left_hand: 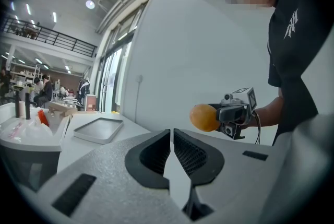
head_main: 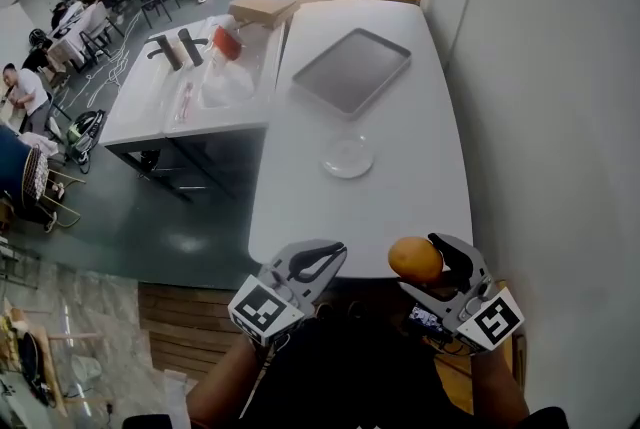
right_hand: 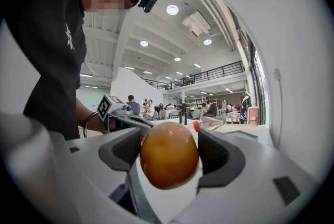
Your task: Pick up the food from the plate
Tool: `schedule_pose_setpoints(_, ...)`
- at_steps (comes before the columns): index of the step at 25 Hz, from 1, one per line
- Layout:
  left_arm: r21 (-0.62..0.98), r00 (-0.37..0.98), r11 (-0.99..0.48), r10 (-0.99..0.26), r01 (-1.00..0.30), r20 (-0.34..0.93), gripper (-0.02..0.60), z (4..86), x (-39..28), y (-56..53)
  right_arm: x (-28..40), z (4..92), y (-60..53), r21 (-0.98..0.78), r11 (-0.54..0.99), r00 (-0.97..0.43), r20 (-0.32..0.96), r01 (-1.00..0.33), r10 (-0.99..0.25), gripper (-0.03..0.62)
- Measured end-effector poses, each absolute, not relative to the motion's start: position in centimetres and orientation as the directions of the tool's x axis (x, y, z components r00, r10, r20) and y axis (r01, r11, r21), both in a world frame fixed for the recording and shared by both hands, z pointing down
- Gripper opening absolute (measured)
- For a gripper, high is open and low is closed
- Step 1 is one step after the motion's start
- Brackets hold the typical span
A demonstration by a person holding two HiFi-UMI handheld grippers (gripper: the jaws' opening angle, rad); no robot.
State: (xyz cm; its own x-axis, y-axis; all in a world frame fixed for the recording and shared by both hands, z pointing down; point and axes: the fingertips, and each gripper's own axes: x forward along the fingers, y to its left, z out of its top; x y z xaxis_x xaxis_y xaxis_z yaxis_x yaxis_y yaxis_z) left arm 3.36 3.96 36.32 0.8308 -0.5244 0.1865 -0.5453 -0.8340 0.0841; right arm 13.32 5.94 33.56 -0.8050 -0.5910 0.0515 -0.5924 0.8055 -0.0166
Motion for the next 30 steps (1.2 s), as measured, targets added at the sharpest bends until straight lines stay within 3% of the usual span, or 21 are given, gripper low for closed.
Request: schedule_pose_setpoints(30, 0.067, 0.818, -0.823, -0.545, -0.563, 0.184, 0.011, 36.9, 3.8, 5.4, 12.7, 35.1, 6.6, -0.035, 0.834, -0.835, 0.043, -0.551, -0.549, 0.328)
